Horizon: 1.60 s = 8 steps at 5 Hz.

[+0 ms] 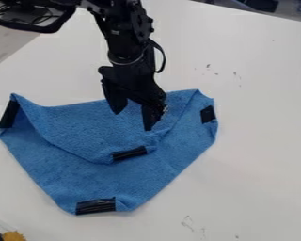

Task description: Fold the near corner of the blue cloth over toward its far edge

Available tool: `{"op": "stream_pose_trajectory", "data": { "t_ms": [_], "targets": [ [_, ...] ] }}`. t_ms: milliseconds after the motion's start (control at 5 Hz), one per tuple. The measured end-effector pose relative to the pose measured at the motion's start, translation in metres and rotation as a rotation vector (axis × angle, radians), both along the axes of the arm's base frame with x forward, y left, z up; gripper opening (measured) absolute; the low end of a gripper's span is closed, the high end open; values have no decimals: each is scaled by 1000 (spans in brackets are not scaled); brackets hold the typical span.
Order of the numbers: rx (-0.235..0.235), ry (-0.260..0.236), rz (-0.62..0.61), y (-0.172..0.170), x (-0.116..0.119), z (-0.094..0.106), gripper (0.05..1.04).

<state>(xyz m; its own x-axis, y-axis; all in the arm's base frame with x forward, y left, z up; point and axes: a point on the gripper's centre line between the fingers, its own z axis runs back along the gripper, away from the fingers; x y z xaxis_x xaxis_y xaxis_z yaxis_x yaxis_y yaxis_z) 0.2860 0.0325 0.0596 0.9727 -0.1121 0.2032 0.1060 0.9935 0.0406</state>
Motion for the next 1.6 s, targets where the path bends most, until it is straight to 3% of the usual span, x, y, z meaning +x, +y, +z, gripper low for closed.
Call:
{"op": "stream_pose_trajectory", "data": {
  "t_ms": [200, 800, 1200, 1600],
  "targets": [
    [-5, 29, 8, -1, -5, -8, 1000],
    [-26, -6, 164, -14, -84, -19, 1001],
    [-67, 47, 222, -29, -122, -35, 1000],
    [-73, 84, 212, -32, -118, -46, 1000]
  ]
}}
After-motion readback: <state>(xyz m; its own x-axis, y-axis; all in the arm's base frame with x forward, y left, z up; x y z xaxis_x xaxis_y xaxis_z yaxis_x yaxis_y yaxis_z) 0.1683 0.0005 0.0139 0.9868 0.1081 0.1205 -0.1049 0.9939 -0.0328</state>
